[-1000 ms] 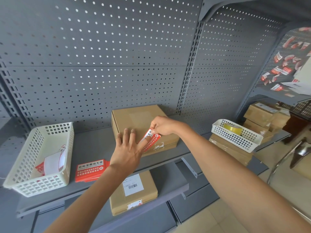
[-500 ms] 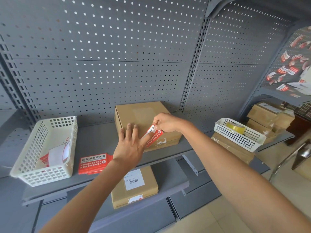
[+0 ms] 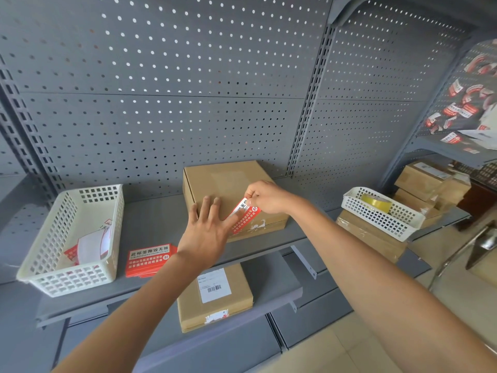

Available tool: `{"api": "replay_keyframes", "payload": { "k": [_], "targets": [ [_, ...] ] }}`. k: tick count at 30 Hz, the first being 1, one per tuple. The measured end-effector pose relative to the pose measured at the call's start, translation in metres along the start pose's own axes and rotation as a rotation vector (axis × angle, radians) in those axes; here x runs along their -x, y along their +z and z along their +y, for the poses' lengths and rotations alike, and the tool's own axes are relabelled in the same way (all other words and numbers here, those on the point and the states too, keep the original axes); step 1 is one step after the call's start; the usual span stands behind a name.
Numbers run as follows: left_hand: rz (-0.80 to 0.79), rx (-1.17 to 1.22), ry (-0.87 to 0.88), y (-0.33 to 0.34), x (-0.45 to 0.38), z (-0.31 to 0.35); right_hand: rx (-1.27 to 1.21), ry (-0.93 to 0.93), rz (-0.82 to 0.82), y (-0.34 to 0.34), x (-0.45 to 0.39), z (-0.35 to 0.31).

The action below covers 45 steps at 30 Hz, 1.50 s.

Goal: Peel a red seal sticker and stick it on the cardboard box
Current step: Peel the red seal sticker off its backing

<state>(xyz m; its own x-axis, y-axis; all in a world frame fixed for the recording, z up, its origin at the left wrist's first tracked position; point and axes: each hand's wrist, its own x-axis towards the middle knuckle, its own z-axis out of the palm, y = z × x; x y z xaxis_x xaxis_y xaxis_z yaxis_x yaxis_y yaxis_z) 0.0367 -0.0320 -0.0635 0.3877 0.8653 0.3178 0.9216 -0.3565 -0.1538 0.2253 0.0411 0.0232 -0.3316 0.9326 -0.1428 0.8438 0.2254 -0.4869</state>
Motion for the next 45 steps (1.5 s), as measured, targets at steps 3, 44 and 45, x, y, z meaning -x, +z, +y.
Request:
{"api": "replay_keyframes", "payload": {
  "k": [3,44,45],
  "targets": [
    [-0.019,0.000,-0.005,-0.001,-0.001,0.000,-0.012,-0.006,-0.010,-0.001,0.001,0.000],
    [0.155,0.483,-0.360,0.000,-0.021,-0.001,-0.220,-0.073,0.168,0.020,0.004,0.027],
    [0.148,0.478,-0.353,-0.001,-0.021,-0.001,-0.218,-0.075,0.172,0.020,0.004,0.027]
  ]
}}
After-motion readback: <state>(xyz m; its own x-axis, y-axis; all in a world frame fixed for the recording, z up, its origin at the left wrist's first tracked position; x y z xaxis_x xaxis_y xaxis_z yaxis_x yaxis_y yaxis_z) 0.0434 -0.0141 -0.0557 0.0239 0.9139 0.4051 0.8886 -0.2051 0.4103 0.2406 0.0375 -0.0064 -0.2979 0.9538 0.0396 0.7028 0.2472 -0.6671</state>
